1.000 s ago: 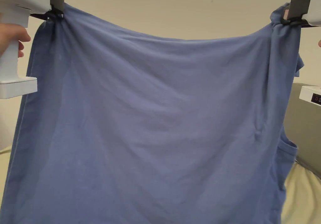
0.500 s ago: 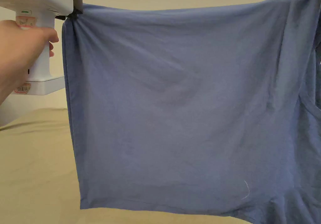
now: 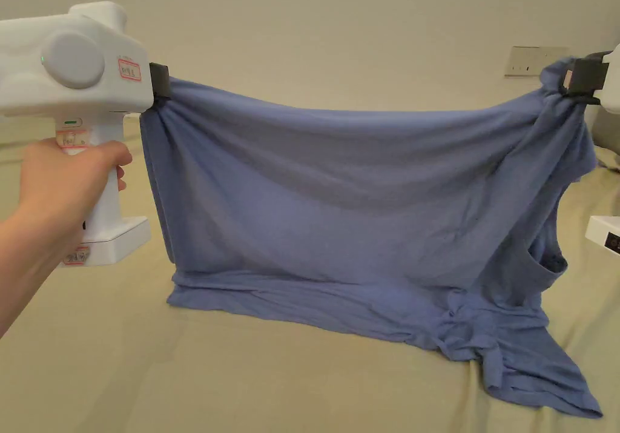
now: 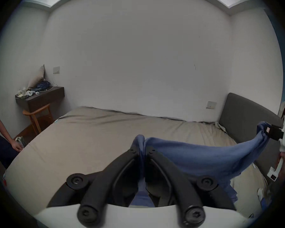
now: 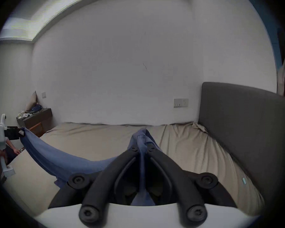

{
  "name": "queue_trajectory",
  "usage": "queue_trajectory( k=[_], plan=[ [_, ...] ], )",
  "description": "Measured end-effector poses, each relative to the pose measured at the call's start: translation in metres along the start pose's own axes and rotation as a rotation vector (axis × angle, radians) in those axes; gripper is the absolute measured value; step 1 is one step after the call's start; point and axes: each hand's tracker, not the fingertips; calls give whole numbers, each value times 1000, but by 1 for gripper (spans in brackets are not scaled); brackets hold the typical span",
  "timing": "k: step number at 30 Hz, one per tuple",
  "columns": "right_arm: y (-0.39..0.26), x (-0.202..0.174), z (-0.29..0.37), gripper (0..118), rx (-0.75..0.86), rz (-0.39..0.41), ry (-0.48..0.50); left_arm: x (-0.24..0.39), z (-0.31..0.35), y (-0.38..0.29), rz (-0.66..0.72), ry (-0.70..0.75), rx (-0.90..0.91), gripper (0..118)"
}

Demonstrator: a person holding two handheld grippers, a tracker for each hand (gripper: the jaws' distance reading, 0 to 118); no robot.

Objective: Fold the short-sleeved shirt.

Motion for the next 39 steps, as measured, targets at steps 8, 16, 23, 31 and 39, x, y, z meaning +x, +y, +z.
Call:
queue_trajectory(
  k=[8,16,23,31,39],
  plan=[
    [-51,13,52,5,-4,-26,72,5,68,-57,-50,-37,35,5],
    [-171,13,168,5,-75,-61,119,10,185,-188,-48,-32,-23,5],
    [-265,29,270,5,-147,-104,91,1,275,-272,-2,-3,-124,5],
    [-303,41,364,5,-254,-76,107,7,365,-326,11,36,-209,5],
    [-333,47,425,5,-374,-54,111,15,416,-374,-70,54,-380,5]
  ],
)
